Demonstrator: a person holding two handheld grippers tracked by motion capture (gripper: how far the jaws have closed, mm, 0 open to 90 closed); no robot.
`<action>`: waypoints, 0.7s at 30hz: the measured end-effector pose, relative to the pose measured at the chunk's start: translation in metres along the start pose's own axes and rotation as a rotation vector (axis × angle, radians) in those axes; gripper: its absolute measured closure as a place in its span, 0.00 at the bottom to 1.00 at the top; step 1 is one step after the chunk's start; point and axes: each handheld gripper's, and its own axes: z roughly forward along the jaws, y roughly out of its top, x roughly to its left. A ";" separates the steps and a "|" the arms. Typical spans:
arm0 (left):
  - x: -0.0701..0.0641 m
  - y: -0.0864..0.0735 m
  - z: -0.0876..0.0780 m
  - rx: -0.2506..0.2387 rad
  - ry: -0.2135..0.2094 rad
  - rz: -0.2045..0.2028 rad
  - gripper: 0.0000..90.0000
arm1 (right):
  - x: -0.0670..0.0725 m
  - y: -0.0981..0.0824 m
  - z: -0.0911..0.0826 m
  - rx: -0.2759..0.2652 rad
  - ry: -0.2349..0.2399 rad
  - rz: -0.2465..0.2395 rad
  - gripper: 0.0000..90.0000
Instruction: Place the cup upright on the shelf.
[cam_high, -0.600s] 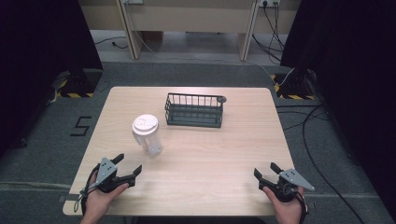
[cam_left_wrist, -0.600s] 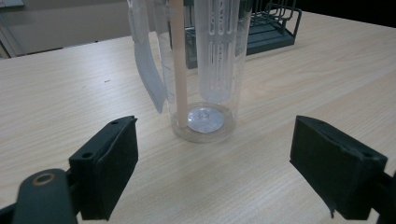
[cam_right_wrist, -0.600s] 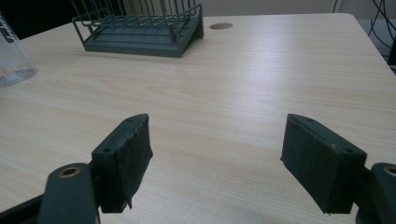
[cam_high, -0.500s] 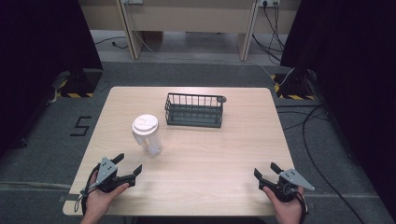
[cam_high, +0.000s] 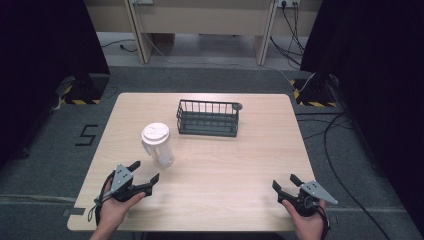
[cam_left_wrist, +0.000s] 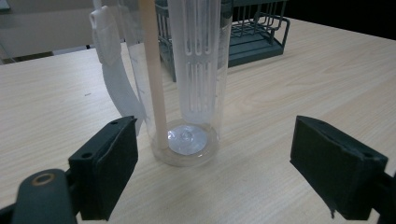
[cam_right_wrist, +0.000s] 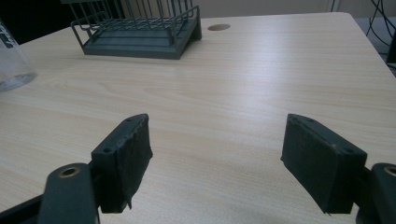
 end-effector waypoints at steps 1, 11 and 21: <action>0.000 0.000 0.001 0.002 0.001 -0.001 0.16 | 0.000 0.000 0.000 0.002 -0.001 -0.002 0.27; 0.002 0.005 0.022 0.021 0.007 -0.002 0.16 | 0.000 0.000 0.000 0.003 -0.001 -0.004 0.27; 0.008 0.007 0.034 0.036 0.026 0.002 0.16 | 0.001 0.000 0.001 0.005 0.002 -0.009 0.27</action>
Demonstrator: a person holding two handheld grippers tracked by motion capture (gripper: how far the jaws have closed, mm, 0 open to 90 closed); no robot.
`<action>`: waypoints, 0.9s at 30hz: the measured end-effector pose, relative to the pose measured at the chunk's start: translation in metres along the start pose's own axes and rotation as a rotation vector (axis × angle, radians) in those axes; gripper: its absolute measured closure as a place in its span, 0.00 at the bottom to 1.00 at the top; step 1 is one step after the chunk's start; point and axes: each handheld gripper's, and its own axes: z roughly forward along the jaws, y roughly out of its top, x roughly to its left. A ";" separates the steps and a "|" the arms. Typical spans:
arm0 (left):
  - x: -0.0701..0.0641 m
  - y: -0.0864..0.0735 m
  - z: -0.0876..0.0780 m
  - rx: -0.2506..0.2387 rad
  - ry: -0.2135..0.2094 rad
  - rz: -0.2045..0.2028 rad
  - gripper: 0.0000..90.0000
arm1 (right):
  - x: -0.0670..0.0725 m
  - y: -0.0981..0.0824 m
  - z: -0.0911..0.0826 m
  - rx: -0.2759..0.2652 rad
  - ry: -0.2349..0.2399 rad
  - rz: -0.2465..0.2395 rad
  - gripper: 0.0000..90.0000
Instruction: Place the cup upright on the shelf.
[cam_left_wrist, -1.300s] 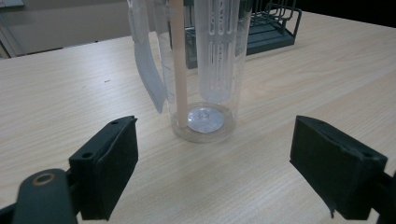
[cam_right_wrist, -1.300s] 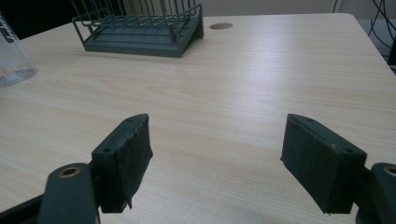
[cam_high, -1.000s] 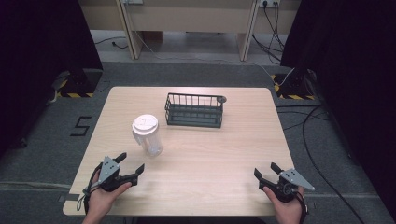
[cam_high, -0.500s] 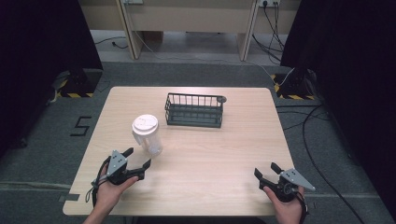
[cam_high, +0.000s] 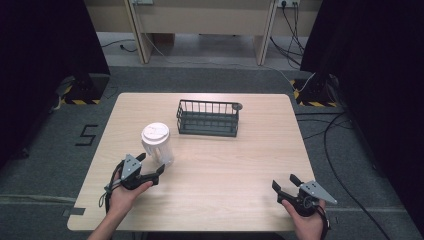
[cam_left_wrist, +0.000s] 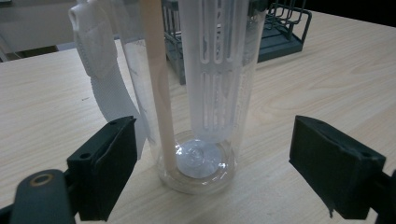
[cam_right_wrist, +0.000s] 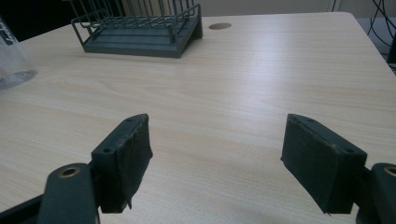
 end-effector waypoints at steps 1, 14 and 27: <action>0.001 0.001 0.003 0.001 0.002 0.000 0.16 | 0.000 0.000 0.000 0.002 0.000 0.001 0.27; 0.004 0.005 0.017 0.001 0.017 0.009 0.16 | 0.000 0.000 0.000 0.003 0.001 -0.002 0.27; 0.006 0.009 0.031 -0.008 0.020 0.008 0.16 | 0.000 0.000 0.000 0.005 0.002 -0.003 0.27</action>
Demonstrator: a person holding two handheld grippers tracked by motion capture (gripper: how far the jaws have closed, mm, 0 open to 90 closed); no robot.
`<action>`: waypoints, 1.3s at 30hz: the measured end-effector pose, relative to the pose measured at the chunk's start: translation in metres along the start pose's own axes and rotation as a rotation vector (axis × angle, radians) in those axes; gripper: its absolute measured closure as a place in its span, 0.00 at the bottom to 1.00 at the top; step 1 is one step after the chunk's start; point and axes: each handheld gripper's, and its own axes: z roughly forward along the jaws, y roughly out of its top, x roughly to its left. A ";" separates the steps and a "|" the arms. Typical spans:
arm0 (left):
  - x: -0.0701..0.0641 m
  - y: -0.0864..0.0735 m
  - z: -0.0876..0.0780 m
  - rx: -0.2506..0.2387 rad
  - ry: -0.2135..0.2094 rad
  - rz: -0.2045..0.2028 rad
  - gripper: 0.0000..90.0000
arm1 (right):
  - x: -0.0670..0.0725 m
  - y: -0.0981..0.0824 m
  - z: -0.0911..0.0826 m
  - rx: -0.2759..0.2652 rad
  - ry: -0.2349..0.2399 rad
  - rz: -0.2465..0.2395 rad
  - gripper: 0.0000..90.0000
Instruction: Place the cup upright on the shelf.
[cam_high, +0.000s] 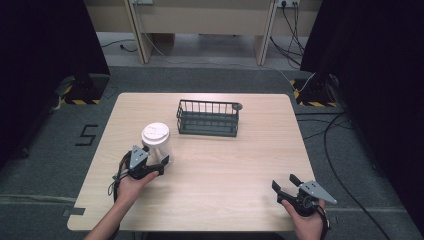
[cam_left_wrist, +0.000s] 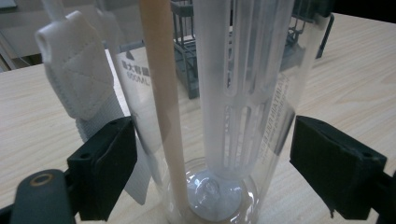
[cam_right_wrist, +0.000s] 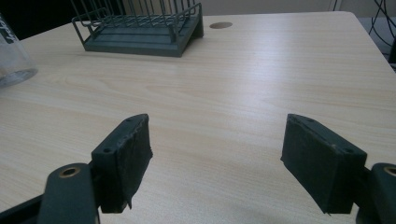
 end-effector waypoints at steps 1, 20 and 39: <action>0.000 0.000 0.001 -0.005 0.000 -0.004 0.16 | 0.000 0.000 0.000 0.000 0.000 0.000 0.27; 0.001 0.004 0.018 -0.038 0.009 -0.003 0.18 | 0.000 0.000 0.000 0.005 0.002 -0.002 0.27; 0.000 0.014 0.012 -0.059 -0.001 -0.019 0.19 | 0.000 0.000 0.000 0.008 0.004 -0.006 0.27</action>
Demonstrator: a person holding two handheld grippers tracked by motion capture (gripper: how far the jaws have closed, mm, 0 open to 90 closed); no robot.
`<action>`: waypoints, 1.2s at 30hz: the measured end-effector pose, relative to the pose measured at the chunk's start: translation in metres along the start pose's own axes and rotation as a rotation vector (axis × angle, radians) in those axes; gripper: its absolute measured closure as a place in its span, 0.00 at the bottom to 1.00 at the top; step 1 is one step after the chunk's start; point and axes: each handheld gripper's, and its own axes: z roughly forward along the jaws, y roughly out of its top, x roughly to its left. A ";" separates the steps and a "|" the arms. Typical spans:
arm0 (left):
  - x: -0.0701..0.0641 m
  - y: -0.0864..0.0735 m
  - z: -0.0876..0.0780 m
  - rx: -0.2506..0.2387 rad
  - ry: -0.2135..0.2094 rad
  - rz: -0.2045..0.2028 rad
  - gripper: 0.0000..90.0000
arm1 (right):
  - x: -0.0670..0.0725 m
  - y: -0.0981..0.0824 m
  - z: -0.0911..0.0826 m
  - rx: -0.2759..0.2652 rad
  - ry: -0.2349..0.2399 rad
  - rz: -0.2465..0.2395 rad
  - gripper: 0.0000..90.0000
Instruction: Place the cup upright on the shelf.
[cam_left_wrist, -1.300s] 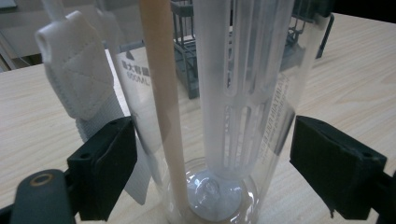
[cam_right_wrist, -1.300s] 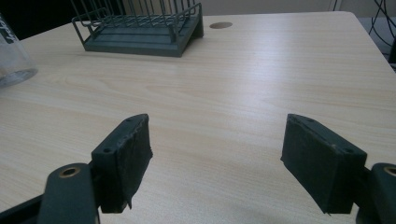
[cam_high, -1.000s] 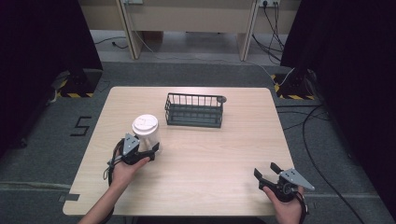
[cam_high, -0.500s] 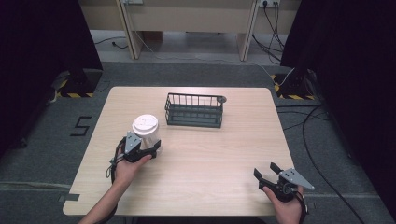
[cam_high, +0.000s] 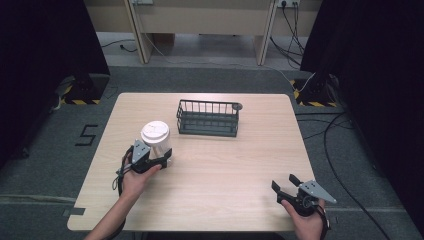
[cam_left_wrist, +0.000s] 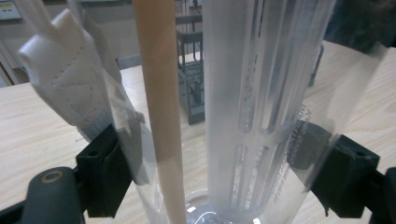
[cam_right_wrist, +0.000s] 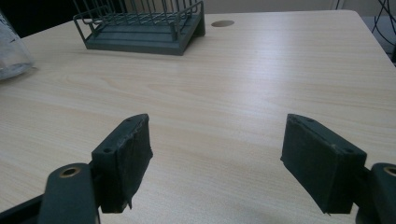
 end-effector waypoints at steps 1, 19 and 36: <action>0.000 0.000 0.000 0.000 0.000 0.000 0.19 | 0.000 0.000 0.000 0.000 0.000 0.000 0.27; -0.011 0.016 0.002 -0.014 -0.021 0.013 0.20 | 0.000 0.000 0.000 -0.001 -0.001 0.004 0.27; -0.015 0.035 0.008 -0.039 -0.033 0.034 0.20 | 0.000 0.000 0.000 0.000 0.000 0.005 0.27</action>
